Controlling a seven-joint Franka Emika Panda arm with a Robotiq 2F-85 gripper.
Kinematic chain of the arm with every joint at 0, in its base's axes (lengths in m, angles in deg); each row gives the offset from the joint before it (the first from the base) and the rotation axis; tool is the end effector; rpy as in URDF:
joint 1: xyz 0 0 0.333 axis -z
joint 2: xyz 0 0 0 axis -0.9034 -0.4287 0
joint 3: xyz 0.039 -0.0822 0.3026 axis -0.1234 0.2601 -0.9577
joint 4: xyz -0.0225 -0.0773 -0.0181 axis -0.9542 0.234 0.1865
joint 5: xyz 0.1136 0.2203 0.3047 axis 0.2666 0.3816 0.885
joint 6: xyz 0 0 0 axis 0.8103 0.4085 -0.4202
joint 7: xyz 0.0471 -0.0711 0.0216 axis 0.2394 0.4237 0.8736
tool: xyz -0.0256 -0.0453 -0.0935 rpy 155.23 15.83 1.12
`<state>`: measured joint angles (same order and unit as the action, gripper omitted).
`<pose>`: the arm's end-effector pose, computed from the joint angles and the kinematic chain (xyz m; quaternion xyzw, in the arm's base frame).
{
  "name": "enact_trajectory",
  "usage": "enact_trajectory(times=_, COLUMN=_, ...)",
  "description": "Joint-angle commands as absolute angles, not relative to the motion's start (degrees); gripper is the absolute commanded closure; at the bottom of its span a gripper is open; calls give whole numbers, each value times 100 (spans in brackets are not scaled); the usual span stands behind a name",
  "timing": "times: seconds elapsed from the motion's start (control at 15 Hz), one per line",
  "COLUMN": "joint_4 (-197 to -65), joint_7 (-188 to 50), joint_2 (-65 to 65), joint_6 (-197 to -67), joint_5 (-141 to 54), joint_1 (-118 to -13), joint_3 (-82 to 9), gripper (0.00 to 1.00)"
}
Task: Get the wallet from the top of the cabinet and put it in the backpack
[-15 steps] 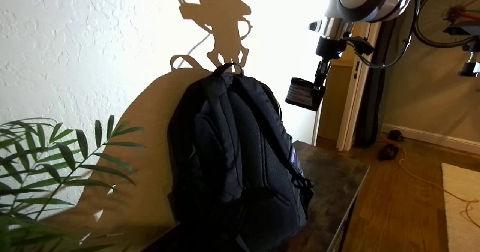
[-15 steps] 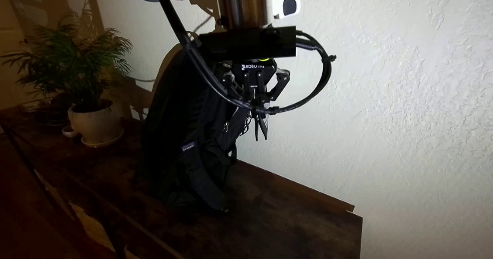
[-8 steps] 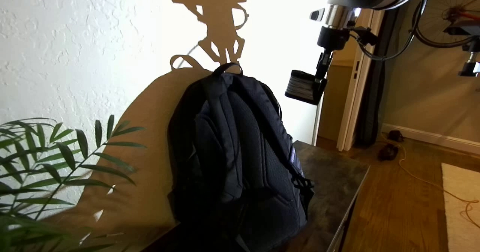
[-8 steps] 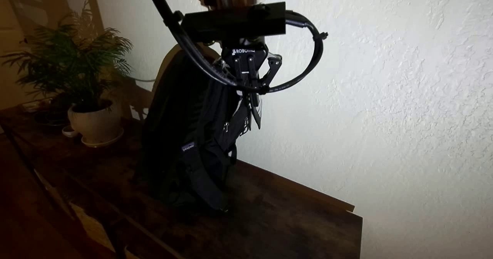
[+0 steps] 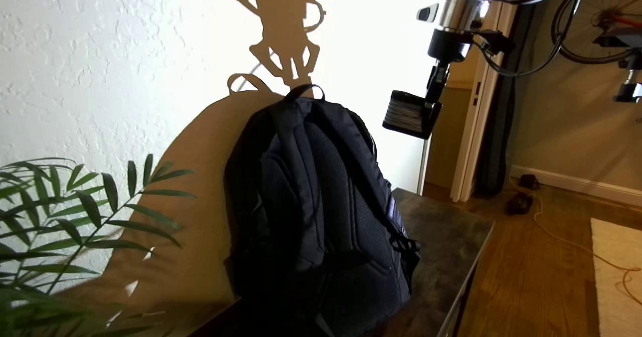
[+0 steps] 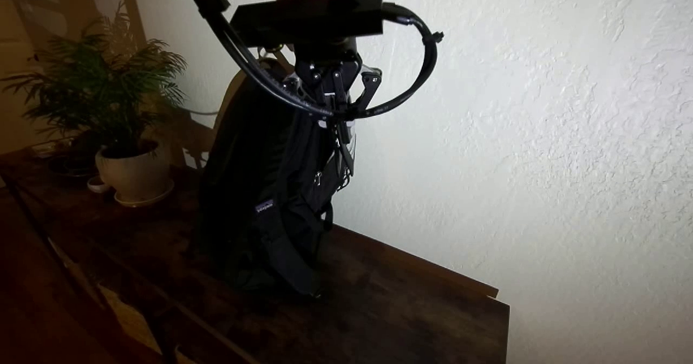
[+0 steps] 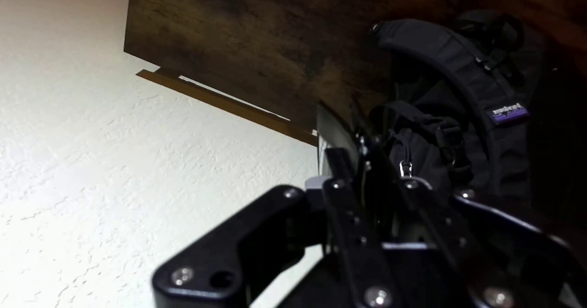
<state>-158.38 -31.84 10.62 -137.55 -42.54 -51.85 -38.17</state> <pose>0.5676 -0.1513 0.3990 0.9785 0.1615 0.1115 0.0628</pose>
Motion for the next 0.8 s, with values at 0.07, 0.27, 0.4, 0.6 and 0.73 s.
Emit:
enact_trajectory(times=0.07, joint_4=-15995, joint_7=-3238, joint_2=1370, joint_6=-13567, joint_5=-4235, joint_1=-5400, joint_3=-3731, gripper=96)
enact_trajectory(times=0.27, joint_4=-16021, joint_7=-3135, joint_2=1387, joint_6=-13565, joint_5=-4132, joint_1=-5483, joint_3=-3779, gripper=96)
enact_trajectory(times=0.4, joint_4=-16011, joint_7=-3058, joint_2=1362, joint_6=-13607, joint_5=-4053, joint_1=-5534, joint_3=-3816, gripper=96)
enact_trajectory(times=0.6, joint_4=-15911, joint_7=-3062, joint_2=1275, joint_6=-13579, joint_5=-3981, joint_1=-5620, joint_3=-3856, gripper=96)
enact_trajectory(times=0.73, joint_4=-15857, joint_7=-3078, joint_2=1230, joint_6=-13570, joint_5=-3989, joint_1=-5675, joint_3=-3882, gripper=96)
